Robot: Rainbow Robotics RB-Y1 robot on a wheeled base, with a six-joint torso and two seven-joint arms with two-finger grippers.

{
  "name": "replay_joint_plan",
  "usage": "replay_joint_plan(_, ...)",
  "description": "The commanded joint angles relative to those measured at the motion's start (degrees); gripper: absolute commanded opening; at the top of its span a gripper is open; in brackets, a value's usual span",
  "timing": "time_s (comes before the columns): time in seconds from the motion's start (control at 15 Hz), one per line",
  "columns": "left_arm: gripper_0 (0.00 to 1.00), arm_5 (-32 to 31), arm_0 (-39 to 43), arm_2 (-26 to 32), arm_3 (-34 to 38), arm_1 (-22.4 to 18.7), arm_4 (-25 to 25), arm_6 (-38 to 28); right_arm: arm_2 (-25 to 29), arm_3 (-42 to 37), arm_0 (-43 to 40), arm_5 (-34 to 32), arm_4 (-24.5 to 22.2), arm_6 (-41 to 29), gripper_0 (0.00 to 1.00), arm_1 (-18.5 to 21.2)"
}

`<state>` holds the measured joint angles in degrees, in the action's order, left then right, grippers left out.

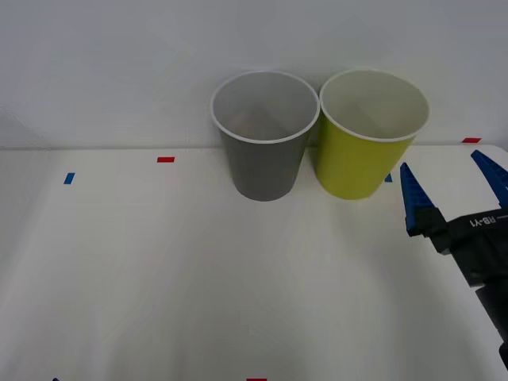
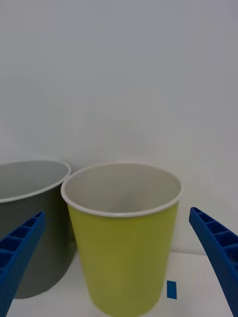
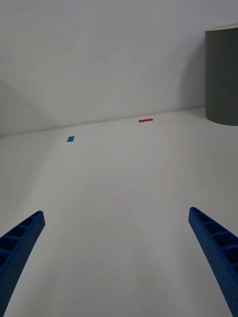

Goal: Put cans in the gray bin and PET bottles in the light green bin.

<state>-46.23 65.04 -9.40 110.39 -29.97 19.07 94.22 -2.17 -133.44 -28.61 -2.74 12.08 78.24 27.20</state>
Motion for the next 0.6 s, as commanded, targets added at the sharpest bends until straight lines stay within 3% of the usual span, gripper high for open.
replay_joint_plan(0.07, 1.0, 0.0, 0.0, 0.0, 0.0, 0.0, 0.0, 0.0, -1.1, 4.5, -3.8, -7.9, -1.1, 5.7, 0.99, 0.8)
replay_joint_plan(0.2, 1.0, 0.0, 0.0, 0.0, 0.0, 0.0, 0.0, 0.0, -1.7, 7.8, -6.1, -12.6, -1.2, 7.5, 0.99, 1.5)
replay_joint_plan(0.6, 1.0, 0.0, 0.0, 0.0, 0.0, 0.0, 0.0, 0.0, -4.9, 12.6, -16.7, -21.7, -0.7, 3.3, 0.99, 4.3)
